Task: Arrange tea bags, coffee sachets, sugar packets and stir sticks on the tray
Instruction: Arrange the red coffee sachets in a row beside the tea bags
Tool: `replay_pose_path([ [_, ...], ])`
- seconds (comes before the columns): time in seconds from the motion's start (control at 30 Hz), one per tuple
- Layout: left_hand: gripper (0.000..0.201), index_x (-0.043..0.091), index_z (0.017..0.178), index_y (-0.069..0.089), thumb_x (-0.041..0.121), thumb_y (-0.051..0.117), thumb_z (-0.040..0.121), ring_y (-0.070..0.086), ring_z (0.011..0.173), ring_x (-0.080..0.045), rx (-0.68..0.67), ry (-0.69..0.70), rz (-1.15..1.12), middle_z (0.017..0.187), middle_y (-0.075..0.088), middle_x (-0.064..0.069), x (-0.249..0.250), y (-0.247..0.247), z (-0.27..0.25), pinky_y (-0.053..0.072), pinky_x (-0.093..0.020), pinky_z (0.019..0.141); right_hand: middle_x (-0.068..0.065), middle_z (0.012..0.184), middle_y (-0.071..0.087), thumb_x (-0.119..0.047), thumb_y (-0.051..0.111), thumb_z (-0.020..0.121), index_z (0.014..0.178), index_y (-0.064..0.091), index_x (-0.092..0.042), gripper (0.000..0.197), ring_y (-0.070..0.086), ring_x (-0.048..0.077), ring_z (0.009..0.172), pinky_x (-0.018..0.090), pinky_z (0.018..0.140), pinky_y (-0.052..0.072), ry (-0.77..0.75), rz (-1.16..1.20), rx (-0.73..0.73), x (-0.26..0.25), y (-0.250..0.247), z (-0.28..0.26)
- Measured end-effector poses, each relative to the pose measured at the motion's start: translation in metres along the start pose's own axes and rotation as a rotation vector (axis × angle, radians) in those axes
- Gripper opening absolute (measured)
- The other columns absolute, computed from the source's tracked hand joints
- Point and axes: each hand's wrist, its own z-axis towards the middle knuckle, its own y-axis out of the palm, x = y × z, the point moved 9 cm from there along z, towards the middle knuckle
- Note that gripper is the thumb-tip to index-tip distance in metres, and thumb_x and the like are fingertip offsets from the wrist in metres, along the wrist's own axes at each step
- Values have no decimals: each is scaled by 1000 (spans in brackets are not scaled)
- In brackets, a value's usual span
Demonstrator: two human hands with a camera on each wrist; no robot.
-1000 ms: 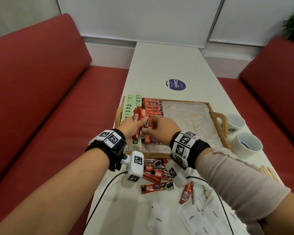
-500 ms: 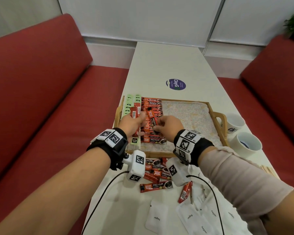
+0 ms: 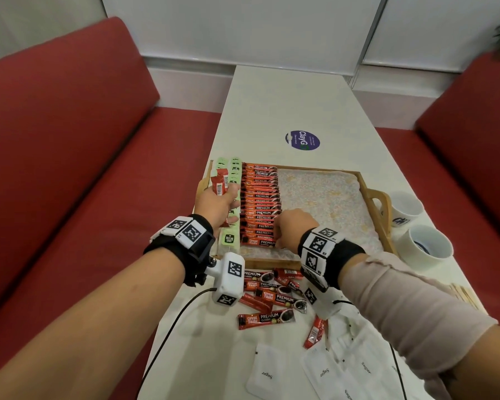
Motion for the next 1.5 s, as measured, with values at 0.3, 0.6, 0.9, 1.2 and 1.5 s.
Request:
replay_pose_path([
  [0.3, 10, 26, 86, 54, 23, 57, 95, 59, 82, -14, -27, -4, 5, 87, 60, 3, -1, 4, -1, 49, -31, 60, 7, 101, 67, -19, 68, 84, 104, 65, -10, 23, 65, 24, 90, 30, 77, 52, 6, -50, 7, -4, 2, 6],
  [0.6, 10, 20, 100, 60, 27, 56, 95, 58, 75, -9, -95, -80, 3, 86, 59, 4, -10, 10, -2, 50, -23, 54, 6, 98, 65, -22, 68, 82, 103, 62, -12, 23, 58, 22, 78, 28, 69, 48, 20, -63, 31, -3, 1, 8],
  [0.9, 23, 16, 102, 67, 31, 51, 95, 61, 81, -13, -159, -175, -39, 89, 64, 2, -14, 15, -10, 48, -38, 84, -2, 89, 60, -40, 64, 82, 94, 55, -22, 23, 54, 17, 76, 27, 66, 44, -39, 27, 78, -9, -9, -8],
  [1.2, 36, 24, 93, 70, 38, 38, 100, 60, 92, -18, -162, -203, 15, 90, 71, 3, -23, 22, -18, 42, -44, 96, -14, 77, 48, -38, 68, 75, 90, 41, -28, 31, 49, 8, 68, 24, 61, 35, -237, 288, 324, -46, -37, -29],
  [1.5, 22, 24, 85, 57, 33, 43, 99, 59, 92, -23, -115, -227, -25, 90, 65, -4, -24, 21, -23, 43, -42, 93, -1, 104, 64, -19, 64, 84, 109, 46, -18, 31, 61, 22, 89, 30, 71, 45, -277, 227, 328, -55, -36, -33],
])
